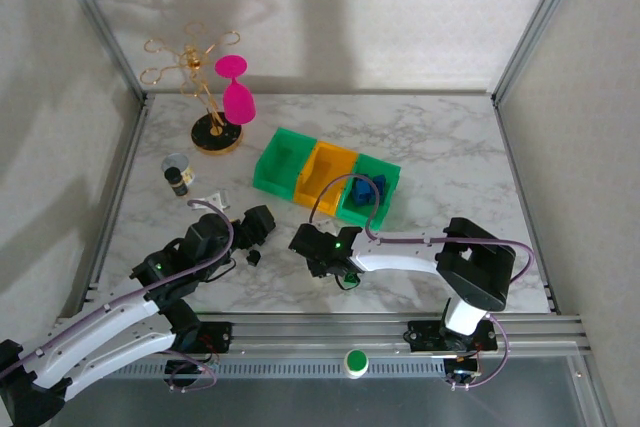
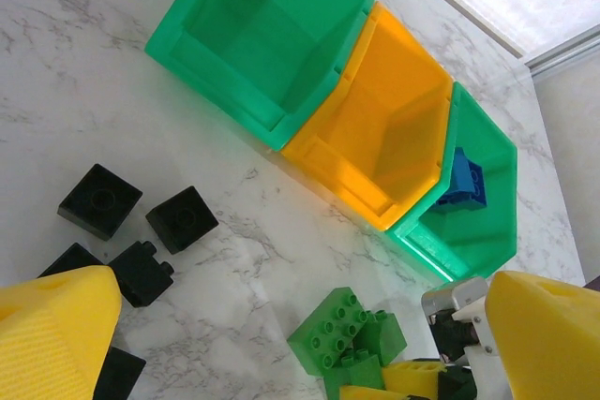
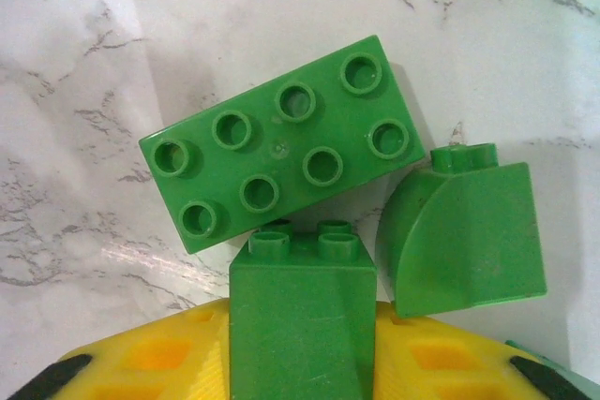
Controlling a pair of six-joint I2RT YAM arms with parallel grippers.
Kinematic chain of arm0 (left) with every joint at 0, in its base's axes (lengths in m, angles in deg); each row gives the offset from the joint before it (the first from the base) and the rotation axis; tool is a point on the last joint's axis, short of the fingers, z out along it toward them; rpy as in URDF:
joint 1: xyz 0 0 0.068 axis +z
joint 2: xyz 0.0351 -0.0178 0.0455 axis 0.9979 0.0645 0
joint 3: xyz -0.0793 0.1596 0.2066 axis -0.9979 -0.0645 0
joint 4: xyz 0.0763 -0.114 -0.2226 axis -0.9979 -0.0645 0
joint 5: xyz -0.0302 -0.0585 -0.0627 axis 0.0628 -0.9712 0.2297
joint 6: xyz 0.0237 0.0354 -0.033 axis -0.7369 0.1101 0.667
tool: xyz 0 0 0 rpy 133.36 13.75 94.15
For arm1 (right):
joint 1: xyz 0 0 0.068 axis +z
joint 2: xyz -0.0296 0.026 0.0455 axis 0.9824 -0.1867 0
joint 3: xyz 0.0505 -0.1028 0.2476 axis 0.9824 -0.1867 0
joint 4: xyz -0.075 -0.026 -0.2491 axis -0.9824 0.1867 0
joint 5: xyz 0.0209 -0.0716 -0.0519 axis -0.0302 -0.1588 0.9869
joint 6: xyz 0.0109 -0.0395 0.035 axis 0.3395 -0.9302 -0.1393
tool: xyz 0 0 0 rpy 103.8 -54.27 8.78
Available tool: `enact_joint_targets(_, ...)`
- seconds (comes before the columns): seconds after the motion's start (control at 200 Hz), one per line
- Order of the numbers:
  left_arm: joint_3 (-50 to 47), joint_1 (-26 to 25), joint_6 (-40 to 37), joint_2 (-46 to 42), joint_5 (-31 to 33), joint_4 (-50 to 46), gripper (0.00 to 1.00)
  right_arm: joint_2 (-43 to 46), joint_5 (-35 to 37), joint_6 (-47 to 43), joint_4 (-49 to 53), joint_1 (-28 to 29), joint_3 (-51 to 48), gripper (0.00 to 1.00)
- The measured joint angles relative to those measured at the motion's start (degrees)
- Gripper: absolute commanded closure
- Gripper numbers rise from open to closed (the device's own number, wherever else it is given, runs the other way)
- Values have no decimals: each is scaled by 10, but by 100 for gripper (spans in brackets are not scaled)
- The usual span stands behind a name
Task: Sort the legos into containers by color
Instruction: Pick up the lego from the bottom-center of the table, then place the lego in the container.
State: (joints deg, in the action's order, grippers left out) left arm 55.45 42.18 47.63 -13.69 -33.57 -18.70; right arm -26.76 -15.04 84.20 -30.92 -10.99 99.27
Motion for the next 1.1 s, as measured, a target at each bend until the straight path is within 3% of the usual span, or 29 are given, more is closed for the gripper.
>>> enact_joint_targets(0.37, 0, 0, -1, 1, 2, 1, 0, 59, -1, -2, 15, -9, 3, 65)
enact_joint_targets(0.611, 1, 15, -10, 19, 3, 12, 0, 99, 0, -40, 22, -87, 64, 65)
enact_joint_targets(0.851, 11, 46, -23, 61, -4, 44, 0, 32, 14, -92, 0, -171, 161, 66)
enact_joint_targets(1.101, 27, 77, -37, 103, -30, 87, 0, -73, 26, -122, -27, -213, 223, 66)
